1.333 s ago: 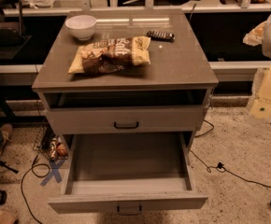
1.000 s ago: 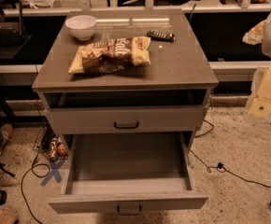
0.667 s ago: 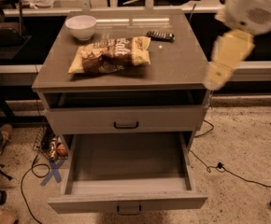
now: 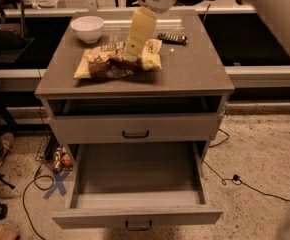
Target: Place brown chip bag into middle drawer
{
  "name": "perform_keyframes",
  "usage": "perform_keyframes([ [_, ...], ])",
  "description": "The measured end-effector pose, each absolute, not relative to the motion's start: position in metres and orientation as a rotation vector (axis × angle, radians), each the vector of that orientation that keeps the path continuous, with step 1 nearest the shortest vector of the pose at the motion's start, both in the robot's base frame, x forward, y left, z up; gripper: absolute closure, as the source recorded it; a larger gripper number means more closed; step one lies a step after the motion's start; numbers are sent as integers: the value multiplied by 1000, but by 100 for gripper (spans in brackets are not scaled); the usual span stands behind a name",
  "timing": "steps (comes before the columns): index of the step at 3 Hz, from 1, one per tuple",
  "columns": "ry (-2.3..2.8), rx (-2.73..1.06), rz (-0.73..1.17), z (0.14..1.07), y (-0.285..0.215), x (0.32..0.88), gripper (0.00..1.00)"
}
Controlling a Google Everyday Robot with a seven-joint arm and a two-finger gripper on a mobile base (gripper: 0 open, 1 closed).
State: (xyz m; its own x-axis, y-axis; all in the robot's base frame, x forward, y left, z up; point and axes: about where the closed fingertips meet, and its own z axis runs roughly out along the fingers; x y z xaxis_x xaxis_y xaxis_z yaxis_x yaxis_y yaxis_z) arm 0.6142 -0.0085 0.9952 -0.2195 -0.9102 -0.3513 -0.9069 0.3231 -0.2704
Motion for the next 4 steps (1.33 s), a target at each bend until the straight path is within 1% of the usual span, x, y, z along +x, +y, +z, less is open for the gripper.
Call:
perform_keyframes([
  [1, 2135, -1615, 12, 995, 15, 617, 0],
  [2, 2131, -1616, 2, 991, 19, 619, 0],
  [4, 2207, -1531, -65, 904, 37, 685, 0],
])
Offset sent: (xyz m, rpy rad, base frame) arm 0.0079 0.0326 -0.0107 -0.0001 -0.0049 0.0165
